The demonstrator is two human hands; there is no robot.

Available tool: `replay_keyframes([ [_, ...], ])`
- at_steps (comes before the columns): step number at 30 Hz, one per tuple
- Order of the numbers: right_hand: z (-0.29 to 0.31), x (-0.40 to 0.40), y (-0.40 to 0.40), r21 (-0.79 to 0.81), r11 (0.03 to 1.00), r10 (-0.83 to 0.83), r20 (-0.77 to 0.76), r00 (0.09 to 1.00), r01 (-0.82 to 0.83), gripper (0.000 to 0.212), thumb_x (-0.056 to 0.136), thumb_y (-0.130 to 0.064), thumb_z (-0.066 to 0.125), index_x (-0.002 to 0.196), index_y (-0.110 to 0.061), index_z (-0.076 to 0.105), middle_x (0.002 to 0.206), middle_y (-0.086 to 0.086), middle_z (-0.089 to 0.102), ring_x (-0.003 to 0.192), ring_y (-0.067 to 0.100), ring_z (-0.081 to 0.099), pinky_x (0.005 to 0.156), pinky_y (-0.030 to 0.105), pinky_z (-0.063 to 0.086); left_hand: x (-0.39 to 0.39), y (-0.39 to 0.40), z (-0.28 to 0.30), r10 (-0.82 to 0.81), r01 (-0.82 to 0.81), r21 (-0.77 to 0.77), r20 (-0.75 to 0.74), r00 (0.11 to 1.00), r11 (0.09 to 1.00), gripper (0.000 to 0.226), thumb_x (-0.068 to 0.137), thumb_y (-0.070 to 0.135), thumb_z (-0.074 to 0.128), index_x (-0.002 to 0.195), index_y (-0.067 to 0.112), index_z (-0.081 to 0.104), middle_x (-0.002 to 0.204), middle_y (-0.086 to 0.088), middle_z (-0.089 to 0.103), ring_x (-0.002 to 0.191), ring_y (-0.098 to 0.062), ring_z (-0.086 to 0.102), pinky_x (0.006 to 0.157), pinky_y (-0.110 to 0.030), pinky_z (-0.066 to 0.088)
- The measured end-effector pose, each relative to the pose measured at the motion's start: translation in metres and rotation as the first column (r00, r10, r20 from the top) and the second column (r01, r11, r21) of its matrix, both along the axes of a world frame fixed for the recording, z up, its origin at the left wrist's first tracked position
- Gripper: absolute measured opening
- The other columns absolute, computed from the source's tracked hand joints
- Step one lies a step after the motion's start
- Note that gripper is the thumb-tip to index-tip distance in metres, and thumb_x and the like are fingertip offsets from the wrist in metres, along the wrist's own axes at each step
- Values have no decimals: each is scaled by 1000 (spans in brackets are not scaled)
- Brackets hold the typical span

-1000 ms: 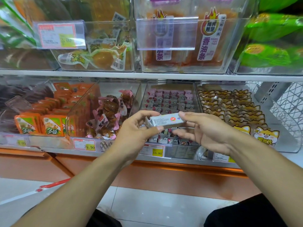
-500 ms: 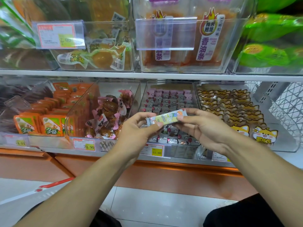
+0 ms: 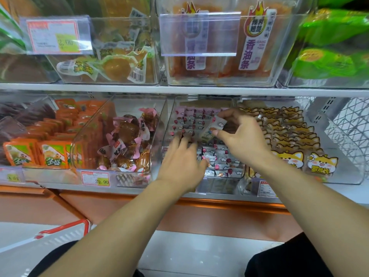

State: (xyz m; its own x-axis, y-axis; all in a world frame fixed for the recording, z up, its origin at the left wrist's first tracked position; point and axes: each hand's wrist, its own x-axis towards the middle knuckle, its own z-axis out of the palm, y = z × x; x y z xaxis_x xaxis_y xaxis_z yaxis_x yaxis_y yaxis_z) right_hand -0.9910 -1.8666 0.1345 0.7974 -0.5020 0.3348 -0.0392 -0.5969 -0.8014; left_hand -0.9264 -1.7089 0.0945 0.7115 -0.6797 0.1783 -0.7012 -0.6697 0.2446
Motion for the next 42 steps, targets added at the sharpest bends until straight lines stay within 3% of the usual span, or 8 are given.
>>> replay_keyframes([
  [9,-4,6,-3,0,1000,20,21,1000,-20,33,84,-16,80,105,-33,60,93,-18,71,87,4,70,81,34,60,4,-7,0,59,-53,199,-23,998,979,83,92,78,18,149,25,45,168,-10,12,153,-35,-7,124,-50,-2],
  [15,-5,2,-6,-41,995,88,-35,995,-90,32,85,-25,81,107,-38,62,89,-21,69,80,-8,65,66,8,49,-14,4,3,55,-52,189,-14,998,981,82,94,76,20,144,17,48,165,-12,21,154,-34,1,126,-49,3],
  [19,-11,5,0,-211,961,137,-207,969,-181,36,90,-29,75,125,-35,65,110,-20,66,101,2,62,77,3,39,-21,14,4,22,-21,185,-7,1000,982,79,94,75,24,144,18,45,166,-10,19,154,-31,1,125,-45,4],
  [22,-13,11,6,-340,890,162,-386,908,-303,37,99,-30,62,136,-31,61,134,-8,65,122,15,60,101,28,49,-22,18,4,-14,10,159,22,1000,987,75,95,74,27,145,20,43,166,-6,20,154,-28,5,126,-44,8],
  [25,-13,15,9,-407,865,96,-440,893,-293,36,104,-23,53,139,-30,60,139,-2,63,124,21,62,103,40,51,-20,19,3,-28,28,155,-5,1000,987,76,95,73,27,147,20,41,166,-5,21,155,-26,4,126,-43,7],
  [29,-4,18,-2,-475,865,-50,-402,914,-162,40,99,-12,57,133,-33,63,127,-4,70,88,11,68,77,28,58,-18,21,1,-39,43,158,-25,999,986,76,94,74,27,146,20,41,164,-3,27,155,-24,5,127,-44,8],
  [35,4,20,-11,-472,829,-16,-556,831,-300,25,90,-40,73,114,-32,73,109,-11,74,90,11,67,82,31,58,-15,21,-1,-73,75,178,-16,997,981,77,93,76,30,146,19,36,160,-3,33,151,-24,17,126,-46,13],
  [42,-7,25,-6,-467,827,-34,-597,802,-312,8,94,-34,69,97,-29,74,92,-6,74,79,13,65,72,29,55,-18,20,-3,-125,127,224,-24,992,966,84,94,75,29,160,26,14,167,-2,17,155,-24,6,126,-47,2],
])
